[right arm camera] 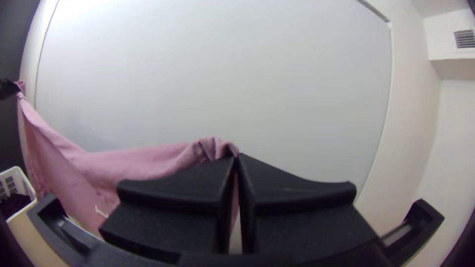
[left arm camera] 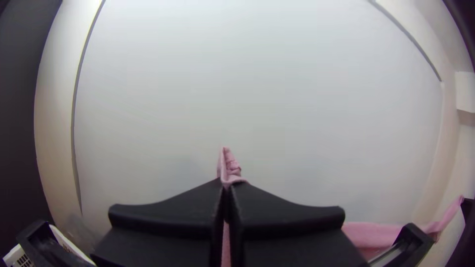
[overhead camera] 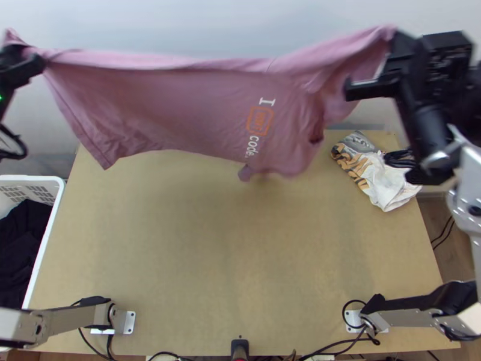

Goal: Fold the t-shirt

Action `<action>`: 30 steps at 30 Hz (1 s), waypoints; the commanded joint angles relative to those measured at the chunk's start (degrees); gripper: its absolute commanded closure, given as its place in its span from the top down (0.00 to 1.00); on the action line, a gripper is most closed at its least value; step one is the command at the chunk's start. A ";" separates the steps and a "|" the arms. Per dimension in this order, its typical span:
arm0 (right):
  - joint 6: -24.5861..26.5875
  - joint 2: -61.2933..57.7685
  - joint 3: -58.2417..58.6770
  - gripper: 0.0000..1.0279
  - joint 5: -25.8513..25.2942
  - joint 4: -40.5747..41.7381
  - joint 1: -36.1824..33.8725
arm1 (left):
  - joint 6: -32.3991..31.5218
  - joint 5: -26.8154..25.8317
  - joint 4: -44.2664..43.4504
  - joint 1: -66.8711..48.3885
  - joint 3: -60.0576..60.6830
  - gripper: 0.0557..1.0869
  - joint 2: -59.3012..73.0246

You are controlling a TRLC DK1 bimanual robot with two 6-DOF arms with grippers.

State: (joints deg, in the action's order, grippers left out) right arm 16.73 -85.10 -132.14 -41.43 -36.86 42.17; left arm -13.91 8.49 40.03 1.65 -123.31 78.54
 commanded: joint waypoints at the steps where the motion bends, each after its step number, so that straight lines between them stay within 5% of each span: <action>1: 9.11 5.56 0.65 0.03 -8.14 7.42 5.82 | 3.37 0.21 0.84 -4.20 -4.75 0.04 -6.03; 10: 14.73 11.01 1.79 0.03 -17.72 5.48 14.08 | 7.06 -0.23 5.23 -8.95 -3.96 0.04 -13.94; 17: 12.80 16.46 1.97 0.03 -17.90 -6.29 14.96 | 7.76 -5.59 12.35 -9.65 -4.05 0.04 -19.74; 22: 4.10 18.57 2.67 0.03 -16.14 -21.41 15.48 | 7.76 -8.40 18.15 -9.65 -3.96 0.04 -21.15; 26: -9.09 19.18 6.10 0.03 -10.60 -35.12 16.10 | 6.79 -10.95 23.07 -9.74 -2.29 0.04 -21.15; 30: -16.91 20.41 13.75 0.03 -5.24 -38.11 17.94 | 5.47 -15.26 26.59 -9.74 2.63 0.04 -21.59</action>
State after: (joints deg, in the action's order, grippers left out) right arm 12.43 -66.85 -126.19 -53.30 -64.73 58.02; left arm -6.87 -1.39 60.82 -7.88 -125.54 58.13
